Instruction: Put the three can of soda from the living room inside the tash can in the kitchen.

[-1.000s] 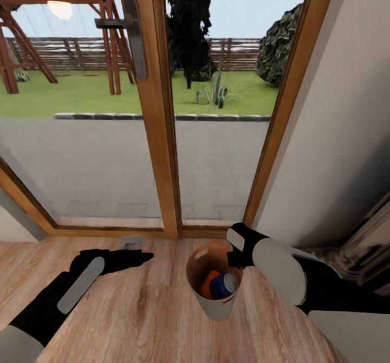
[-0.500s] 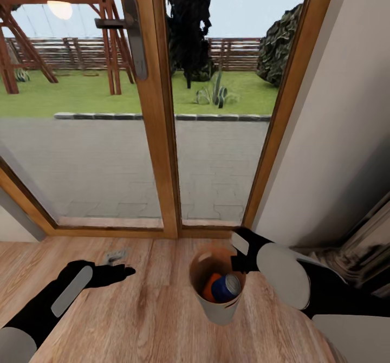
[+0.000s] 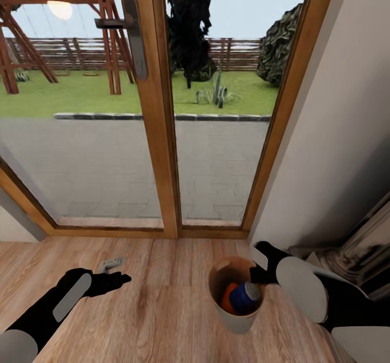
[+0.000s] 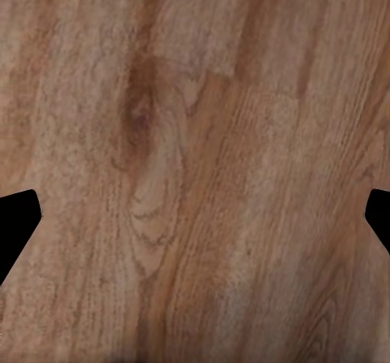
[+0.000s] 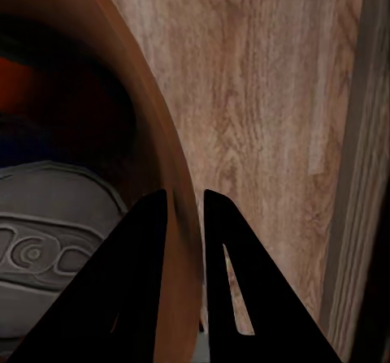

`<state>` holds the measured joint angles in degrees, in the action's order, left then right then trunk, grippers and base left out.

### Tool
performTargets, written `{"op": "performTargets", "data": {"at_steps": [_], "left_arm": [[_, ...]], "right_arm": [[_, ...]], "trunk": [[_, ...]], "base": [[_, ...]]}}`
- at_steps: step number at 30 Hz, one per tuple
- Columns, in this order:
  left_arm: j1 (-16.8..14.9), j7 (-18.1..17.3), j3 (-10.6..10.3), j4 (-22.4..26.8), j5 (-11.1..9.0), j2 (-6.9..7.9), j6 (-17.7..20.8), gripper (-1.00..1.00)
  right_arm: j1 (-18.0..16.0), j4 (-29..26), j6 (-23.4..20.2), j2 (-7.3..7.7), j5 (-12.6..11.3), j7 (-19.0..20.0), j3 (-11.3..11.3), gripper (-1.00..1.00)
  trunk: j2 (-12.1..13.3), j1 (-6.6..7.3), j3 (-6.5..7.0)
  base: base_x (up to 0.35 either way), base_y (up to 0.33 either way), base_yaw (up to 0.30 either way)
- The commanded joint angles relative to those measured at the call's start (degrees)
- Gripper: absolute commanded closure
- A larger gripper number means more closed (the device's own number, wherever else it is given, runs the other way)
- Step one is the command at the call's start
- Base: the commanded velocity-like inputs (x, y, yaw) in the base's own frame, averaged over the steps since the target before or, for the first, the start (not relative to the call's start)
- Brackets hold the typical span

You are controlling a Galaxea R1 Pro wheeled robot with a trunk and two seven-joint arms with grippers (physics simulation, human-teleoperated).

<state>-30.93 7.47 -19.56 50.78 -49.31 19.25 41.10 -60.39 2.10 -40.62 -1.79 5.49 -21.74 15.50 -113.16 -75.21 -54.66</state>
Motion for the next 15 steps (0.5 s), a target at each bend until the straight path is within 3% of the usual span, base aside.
{"op": "performTargets", "data": {"at_steps": [1, 15], "left_arm": [[0.01, 0.01, -0.03, -0.29, 0.01, -0.02, -0.25, -1.00], [0.05, 0.04, -0.33, -1.61, 0.24, -0.16, -1.53, -1.00]], "right_arm": [[0.20, 0.06, 0.65, 0.22, -0.17, 0.24, 0.48, 1.00], [2.79, 0.13, 2.86, 3.21, 1.16, 1.26, 0.45, 1.00]], "trunk": [[0.00, 0.00, 0.01], [0.00, 0.00, 0.01]], "base": [[0.000, 0.000, 0.000], [0.000, 0.000, 0.000]]}}
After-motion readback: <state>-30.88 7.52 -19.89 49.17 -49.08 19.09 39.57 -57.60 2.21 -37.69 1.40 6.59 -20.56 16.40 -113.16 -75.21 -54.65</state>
